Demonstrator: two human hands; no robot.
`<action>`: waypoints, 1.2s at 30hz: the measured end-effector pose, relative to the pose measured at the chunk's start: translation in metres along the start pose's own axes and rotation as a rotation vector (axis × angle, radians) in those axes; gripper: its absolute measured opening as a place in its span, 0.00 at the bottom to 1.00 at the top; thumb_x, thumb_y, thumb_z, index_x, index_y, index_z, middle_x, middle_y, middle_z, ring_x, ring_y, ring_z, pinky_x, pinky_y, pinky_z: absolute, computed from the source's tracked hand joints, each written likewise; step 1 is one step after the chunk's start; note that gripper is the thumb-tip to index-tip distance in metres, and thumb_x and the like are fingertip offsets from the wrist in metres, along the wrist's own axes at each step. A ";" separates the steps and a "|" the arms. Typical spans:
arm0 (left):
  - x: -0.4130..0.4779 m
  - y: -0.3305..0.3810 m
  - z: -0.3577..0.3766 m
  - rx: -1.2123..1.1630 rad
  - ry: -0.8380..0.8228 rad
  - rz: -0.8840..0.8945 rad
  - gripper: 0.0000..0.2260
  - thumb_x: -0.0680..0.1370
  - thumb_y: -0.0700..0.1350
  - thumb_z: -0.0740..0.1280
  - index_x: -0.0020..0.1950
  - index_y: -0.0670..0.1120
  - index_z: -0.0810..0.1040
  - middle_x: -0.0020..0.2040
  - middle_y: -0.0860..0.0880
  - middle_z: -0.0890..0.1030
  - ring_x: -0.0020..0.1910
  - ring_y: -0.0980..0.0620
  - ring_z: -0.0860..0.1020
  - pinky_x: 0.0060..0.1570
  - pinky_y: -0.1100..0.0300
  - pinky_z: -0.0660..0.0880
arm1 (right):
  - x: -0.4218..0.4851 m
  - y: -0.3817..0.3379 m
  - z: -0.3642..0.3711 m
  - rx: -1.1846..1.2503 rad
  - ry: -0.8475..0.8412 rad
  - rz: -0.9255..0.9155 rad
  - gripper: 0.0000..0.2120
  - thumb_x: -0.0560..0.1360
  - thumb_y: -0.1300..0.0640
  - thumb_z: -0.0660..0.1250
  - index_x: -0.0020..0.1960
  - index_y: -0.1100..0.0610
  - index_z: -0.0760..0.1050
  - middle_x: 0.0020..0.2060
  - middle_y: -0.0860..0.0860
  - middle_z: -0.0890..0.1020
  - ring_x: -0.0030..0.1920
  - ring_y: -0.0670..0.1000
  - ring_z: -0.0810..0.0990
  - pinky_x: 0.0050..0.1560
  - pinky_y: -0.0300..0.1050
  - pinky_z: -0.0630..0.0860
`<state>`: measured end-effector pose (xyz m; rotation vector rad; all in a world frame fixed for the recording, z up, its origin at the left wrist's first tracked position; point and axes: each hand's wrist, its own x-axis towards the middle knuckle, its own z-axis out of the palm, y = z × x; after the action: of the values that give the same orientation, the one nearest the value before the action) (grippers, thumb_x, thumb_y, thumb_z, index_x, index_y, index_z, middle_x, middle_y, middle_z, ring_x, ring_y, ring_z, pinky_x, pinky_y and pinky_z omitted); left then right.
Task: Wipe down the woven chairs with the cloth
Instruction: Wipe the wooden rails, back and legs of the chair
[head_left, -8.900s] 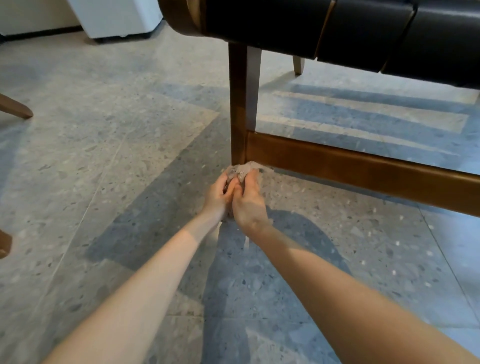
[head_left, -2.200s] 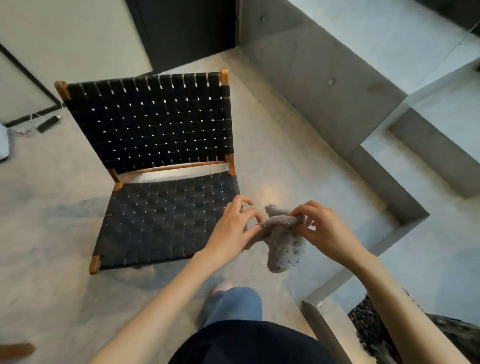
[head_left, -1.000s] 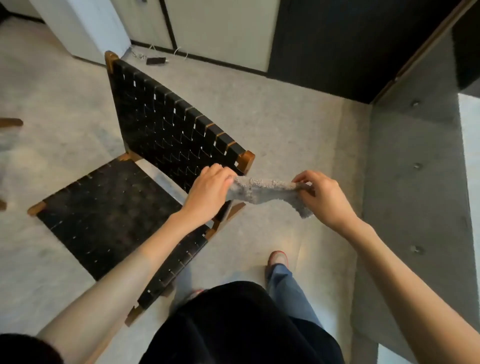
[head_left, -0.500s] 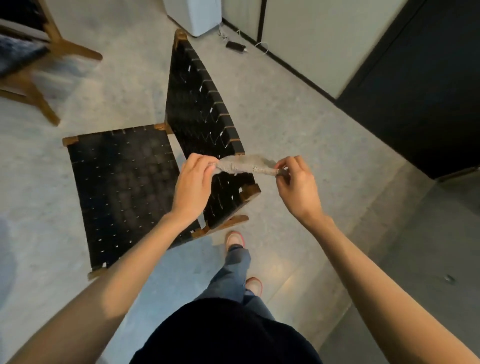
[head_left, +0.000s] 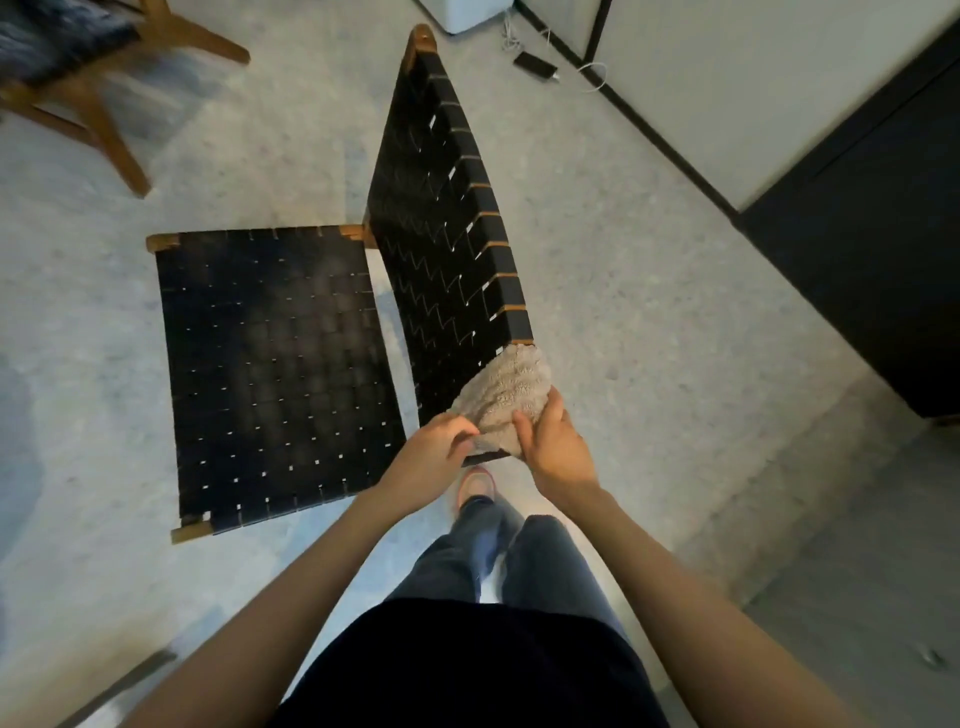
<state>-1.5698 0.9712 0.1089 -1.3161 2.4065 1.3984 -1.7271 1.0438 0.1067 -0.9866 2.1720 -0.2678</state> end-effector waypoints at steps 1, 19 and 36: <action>0.003 0.002 0.000 0.001 0.005 -0.021 0.10 0.81 0.44 0.59 0.59 0.44 0.76 0.59 0.46 0.75 0.55 0.51 0.75 0.55 0.63 0.68 | 0.006 0.000 0.000 -0.195 -0.002 -0.011 0.27 0.82 0.47 0.52 0.76 0.58 0.53 0.65 0.58 0.71 0.58 0.61 0.77 0.52 0.51 0.74; 0.054 0.041 0.017 -0.461 0.017 -0.259 0.23 0.83 0.46 0.53 0.77 0.51 0.50 0.68 0.50 0.67 0.58 0.60 0.71 0.56 0.69 0.69 | 0.039 -0.007 -0.018 0.624 -0.162 -0.118 0.16 0.81 0.55 0.59 0.65 0.60 0.61 0.63 0.58 0.72 0.64 0.55 0.72 0.65 0.56 0.71; 0.172 0.053 -0.016 -0.580 0.724 -0.450 0.18 0.80 0.44 0.63 0.70 0.47 0.69 0.56 0.49 0.69 0.49 0.58 0.73 0.48 0.81 0.68 | 0.166 -0.067 -0.040 0.386 0.115 -0.292 0.26 0.80 0.48 0.53 0.74 0.59 0.58 0.69 0.56 0.65 0.64 0.54 0.64 0.65 0.44 0.61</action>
<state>-1.7101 0.8611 0.0789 -2.6890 1.8017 1.7418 -1.7903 0.8738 0.0773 -1.0776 1.9651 -0.8661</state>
